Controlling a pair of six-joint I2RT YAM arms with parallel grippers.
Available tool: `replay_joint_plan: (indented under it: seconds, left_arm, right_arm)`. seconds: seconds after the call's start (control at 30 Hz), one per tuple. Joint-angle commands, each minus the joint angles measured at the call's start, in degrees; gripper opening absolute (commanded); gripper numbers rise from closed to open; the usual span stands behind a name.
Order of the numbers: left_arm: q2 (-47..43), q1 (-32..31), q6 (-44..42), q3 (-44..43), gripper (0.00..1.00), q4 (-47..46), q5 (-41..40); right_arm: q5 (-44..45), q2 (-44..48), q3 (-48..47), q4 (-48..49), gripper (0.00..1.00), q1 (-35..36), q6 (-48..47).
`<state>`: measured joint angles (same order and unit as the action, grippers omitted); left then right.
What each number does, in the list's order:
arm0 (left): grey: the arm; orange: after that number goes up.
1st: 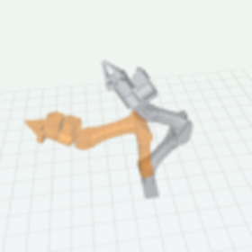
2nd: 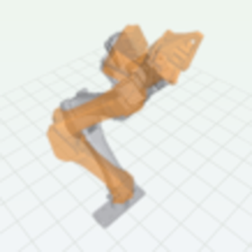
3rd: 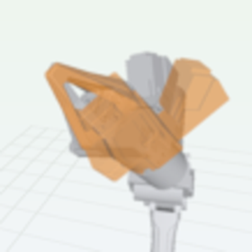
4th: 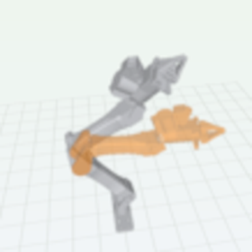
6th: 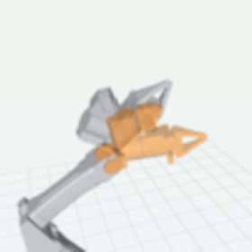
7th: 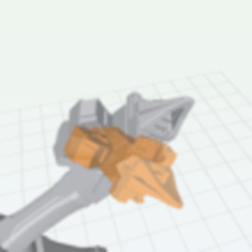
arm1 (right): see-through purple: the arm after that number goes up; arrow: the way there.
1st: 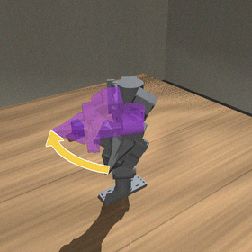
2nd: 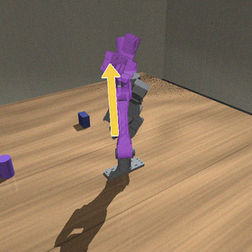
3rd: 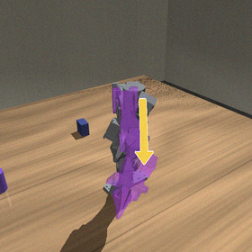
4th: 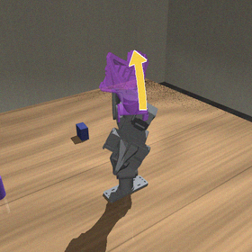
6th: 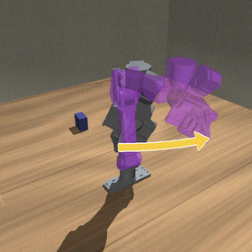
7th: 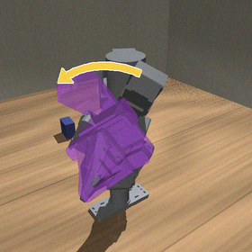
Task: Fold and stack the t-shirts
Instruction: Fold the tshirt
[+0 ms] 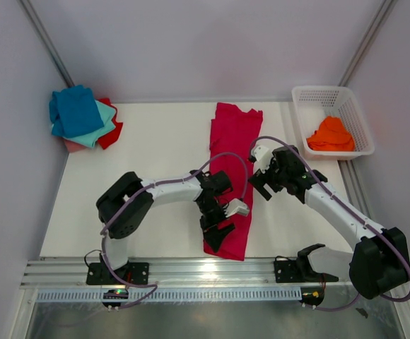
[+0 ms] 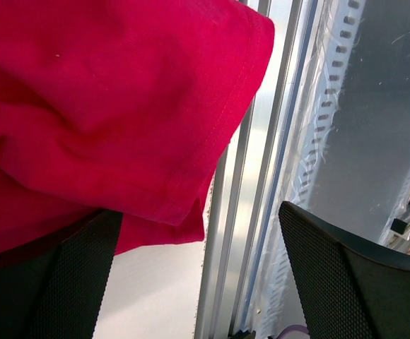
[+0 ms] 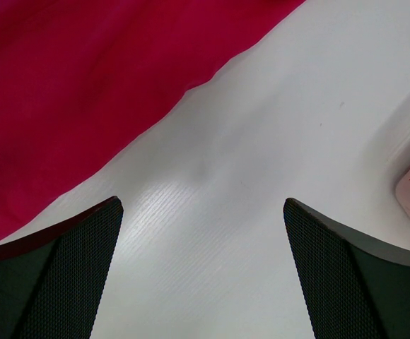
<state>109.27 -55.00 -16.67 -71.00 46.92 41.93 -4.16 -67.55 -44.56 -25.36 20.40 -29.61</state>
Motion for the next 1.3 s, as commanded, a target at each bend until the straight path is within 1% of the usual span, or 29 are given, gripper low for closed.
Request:
replay_joint_plan:
  seconds: [0.0,0.03,0.13,0.2,0.23,0.3,0.33,0.4,0.43,0.47,0.53,0.77,0.87,1.03,1.1,1.27]
  left_arm:
    - [1.73,-0.46,0.23,-2.03,0.91,-0.42,-0.8]
    - [1.99,-0.54,0.23,-2.38,0.84,-0.16,-1.15]
    - [2.96,-0.54,0.05,-3.62,0.71,0.54,-0.98]
    - [3.58,-0.54,-0.3,-4.14,0.65,0.89,-0.71]
    - [3.84,-0.54,-0.38,-4.32,0.57,1.42,-0.62]
    - [4.45,-0.54,-0.82,-4.76,0.48,2.47,-0.18]
    - [4.8,-0.54,-0.91,-5.19,0.35,2.74,0.16]
    - [4.98,-0.54,-1.43,-5.72,0.19,3.7,0.43]
    - [5.16,-0.54,-1.61,-6.07,0.04,5.01,0.52]
    - [5.16,-0.46,-2.05,-6.51,0.0,5.9,0.43]
    - [4.55,-0.46,-3.28,-8.09,0.0,8.79,0.43]
    - [-0.73,-0.46,-3.81,-10.91,0.0,12.84,0.52]
    - [-1.08,-0.46,-4.08,-12.75,0.0,15.04,1.83]
    - [-0.29,-0.46,-5.92,-15.04,0.0,19.26,6.14]
    - [0.41,-0.54,-6.71,-15.83,0.0,20.4,7.63]
    - [1.91,-0.54,-7.94,-16.62,0.0,22.43,8.34]
  right_arm:
    - [-1.55,0.14,-1.24,2.16,0.99,0.25,0.95]
    - [-1.55,0.05,-1.24,2.16,0.99,0.34,0.95]
    - [-1.46,0.14,-1.24,2.25,0.99,0.25,0.87]
    - [-1.46,0.05,-1.24,2.25,0.99,0.25,0.86]
    - [-1.2,0.05,-1.24,2.25,0.99,0.34,0.86]
    - [-1.2,0.05,-1.15,2.34,0.99,0.25,0.86]
    - [-1.28,0.14,-1.23,2.34,0.99,0.25,0.78]
    - [-1.28,0.05,-1.24,2.43,0.99,0.25,0.86]
    - [-1.2,-0.04,-1.24,2.43,1.0,0.25,0.86]
    - [-1.2,-0.04,-1.15,2.43,0.99,0.25,0.86]
    - [-1.11,-0.13,-1.24,2.43,0.99,0.25,0.86]
    - [-0.76,-0.13,-1.41,2.69,0.99,0.25,1.3]
    - [2.48,-0.3,-1.5,4.27,1.0,0.25,2.44]
    - [12.58,0.66,-1.06,7.96,0.99,0.25,5.34]
    - [13.91,1.01,-0.88,9.01,0.99,0.25,5.61]
    - [15.67,0.49,-1.15,9.1,0.99,0.25,5.96]
